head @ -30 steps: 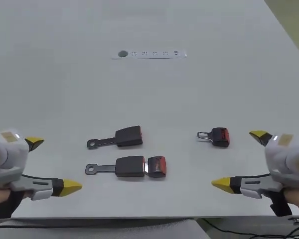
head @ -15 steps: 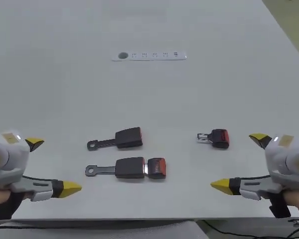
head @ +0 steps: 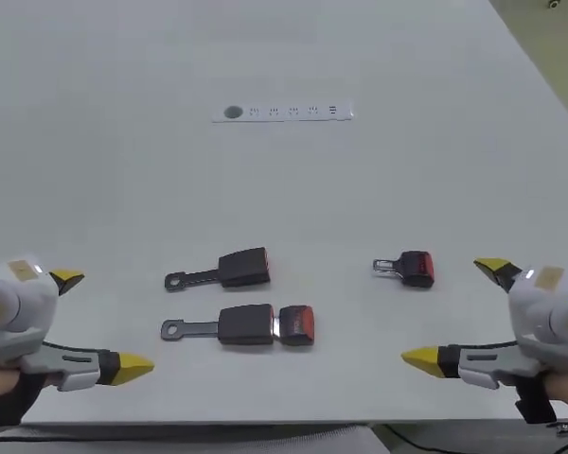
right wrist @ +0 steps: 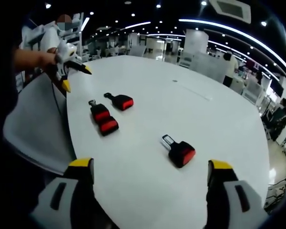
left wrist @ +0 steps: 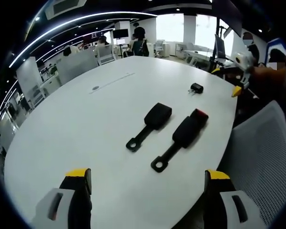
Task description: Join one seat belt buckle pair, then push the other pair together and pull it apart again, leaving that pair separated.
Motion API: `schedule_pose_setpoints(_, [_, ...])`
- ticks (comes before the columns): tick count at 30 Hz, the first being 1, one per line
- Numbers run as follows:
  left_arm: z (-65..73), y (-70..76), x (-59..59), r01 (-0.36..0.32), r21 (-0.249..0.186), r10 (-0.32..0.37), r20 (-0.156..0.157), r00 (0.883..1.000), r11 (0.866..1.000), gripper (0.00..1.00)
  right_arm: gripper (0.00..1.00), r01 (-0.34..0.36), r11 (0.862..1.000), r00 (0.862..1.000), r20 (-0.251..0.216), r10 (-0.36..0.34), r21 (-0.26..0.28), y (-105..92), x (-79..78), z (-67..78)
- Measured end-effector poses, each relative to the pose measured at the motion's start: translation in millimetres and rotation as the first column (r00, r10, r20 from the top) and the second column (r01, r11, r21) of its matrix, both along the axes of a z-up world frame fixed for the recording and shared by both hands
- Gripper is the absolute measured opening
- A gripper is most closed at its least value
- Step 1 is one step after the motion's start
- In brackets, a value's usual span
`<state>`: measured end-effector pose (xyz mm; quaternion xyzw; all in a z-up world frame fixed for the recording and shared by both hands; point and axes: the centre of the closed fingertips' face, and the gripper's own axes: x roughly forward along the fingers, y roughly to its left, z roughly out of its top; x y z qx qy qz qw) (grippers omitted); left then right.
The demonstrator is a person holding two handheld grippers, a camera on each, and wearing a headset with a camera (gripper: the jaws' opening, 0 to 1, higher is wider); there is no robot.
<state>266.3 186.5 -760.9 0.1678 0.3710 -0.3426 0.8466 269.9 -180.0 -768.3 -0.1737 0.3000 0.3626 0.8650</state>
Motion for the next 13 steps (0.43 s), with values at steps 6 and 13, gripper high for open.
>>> schedule_pose_setpoints(6, [-3.7,-2.1,-2.1,0.022,0.016,-0.022,-0.009,1.0,1.0,1.0,1.0,0.005,1.0,1.0,0.003,-0.005,0.002,-0.2,0.3,2.2])
schedule_pose_setpoints(13, [-6.1,-1.6,-3.8,0.019,0.014,-0.018,-0.014,1.0,1.0,1.0,1.0,0.019,1.0,1.0,-0.004,-0.019,0.013,0.7,-0.9,0.7])
